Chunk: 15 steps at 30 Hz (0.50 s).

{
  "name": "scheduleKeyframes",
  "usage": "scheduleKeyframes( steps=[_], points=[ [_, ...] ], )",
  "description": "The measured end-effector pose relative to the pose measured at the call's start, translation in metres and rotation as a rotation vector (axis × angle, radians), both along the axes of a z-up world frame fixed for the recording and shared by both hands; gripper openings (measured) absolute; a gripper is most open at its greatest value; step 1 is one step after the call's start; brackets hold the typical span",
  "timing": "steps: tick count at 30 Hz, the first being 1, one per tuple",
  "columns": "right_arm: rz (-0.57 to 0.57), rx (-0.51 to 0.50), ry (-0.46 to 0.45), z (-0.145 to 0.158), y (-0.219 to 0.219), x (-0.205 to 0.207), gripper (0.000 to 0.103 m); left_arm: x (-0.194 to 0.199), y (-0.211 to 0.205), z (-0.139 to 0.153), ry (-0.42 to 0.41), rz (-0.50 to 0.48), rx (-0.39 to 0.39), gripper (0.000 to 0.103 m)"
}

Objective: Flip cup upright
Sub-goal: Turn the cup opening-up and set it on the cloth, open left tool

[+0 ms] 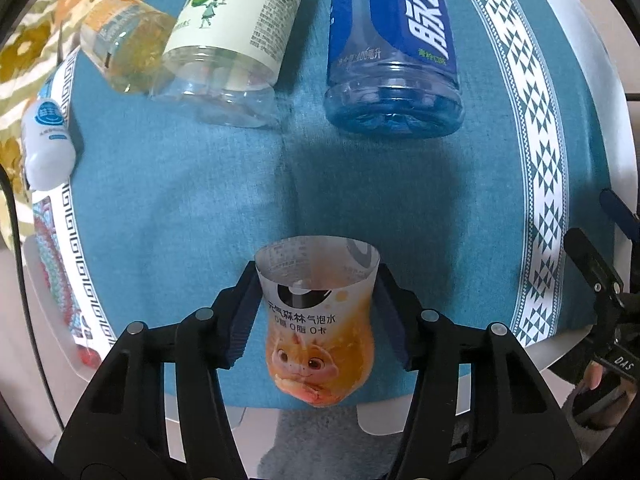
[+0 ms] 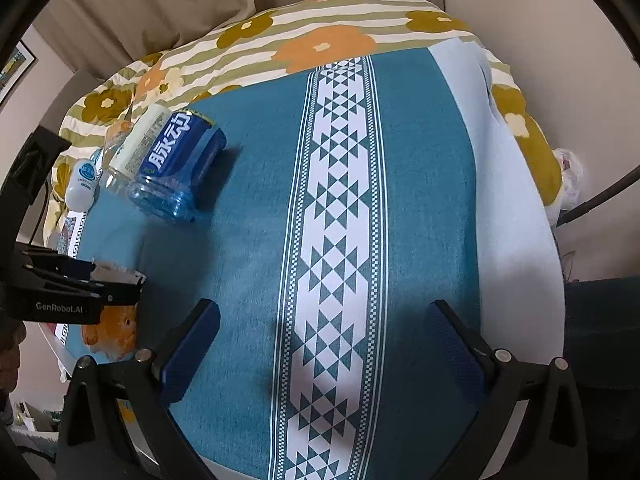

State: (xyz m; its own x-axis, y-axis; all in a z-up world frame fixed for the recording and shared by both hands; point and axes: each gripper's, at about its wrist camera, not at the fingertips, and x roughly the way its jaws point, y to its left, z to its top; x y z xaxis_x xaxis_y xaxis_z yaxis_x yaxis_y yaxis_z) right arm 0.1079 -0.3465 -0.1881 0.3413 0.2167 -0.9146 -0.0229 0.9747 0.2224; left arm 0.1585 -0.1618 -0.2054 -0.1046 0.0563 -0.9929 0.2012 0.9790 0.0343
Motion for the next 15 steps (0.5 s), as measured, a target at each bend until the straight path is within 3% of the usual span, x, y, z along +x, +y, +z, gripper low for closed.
scheduleKeyframes(
  steps=[3,7,15],
  points=[
    [-0.007,0.000,-0.010,0.004,-0.002,0.000,0.103,-0.004,0.003,0.014,-0.029,0.004,-0.019,0.059],
    [-0.012,0.003,-0.032,0.014,-0.002,-0.001,0.103,-0.012,0.015,0.041,-0.130,0.040,-0.063,0.059],
    [0.030,-0.036,-0.095,0.030,0.012,-0.002,0.103,-0.035,0.049,0.067,-0.466,0.146,-0.212,0.059]
  ],
)
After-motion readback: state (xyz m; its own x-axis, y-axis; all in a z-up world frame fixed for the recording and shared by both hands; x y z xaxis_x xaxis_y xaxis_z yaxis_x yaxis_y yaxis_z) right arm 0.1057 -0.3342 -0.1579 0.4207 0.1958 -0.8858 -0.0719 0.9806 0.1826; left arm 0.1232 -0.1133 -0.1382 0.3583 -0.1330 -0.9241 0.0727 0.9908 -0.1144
